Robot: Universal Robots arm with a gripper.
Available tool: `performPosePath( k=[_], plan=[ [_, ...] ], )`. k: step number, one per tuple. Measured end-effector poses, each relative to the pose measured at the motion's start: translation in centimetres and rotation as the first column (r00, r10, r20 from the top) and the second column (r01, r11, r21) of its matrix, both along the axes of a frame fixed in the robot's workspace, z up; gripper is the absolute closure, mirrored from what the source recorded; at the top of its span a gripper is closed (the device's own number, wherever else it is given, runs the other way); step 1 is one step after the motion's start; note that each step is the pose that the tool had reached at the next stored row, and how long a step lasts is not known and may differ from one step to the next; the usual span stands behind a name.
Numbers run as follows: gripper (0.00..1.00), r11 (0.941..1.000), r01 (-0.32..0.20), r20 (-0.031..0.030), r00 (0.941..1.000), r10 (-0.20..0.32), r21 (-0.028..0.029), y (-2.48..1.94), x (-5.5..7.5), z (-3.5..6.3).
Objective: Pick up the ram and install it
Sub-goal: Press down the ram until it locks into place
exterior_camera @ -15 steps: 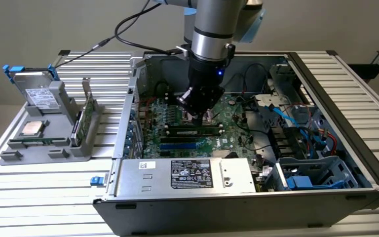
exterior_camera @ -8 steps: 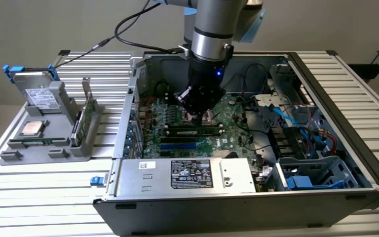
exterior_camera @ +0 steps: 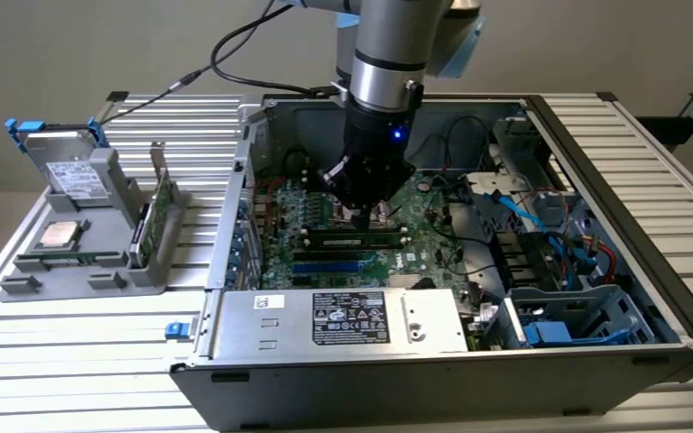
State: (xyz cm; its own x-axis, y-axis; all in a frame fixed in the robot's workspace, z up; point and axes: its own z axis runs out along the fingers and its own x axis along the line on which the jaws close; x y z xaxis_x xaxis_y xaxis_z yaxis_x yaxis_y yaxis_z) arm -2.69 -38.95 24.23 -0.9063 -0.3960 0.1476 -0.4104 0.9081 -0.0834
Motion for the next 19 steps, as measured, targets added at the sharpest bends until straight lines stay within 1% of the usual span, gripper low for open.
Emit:
performPosePath(
  k=[4,9,14,19],
  plan=[
    [0.90,0.9991,0.043,0.0156,0.9989,-0.043,-0.0004,0.00,0.00,-0.02],
    [0.90,0.9952,0.098,0.0360,0.9946,-0.098,-0.0003,0.00,0.00,-0.05],
    [0.90,0.9883,0.152,0.0582,0.9867,-0.152,0.0010,0.00,0.00,-0.10],
    [0.90,0.9786,0.206,0.0805,0.9754,-0.205,0.0028,0.00,0.00,-0.18]
  ],
)
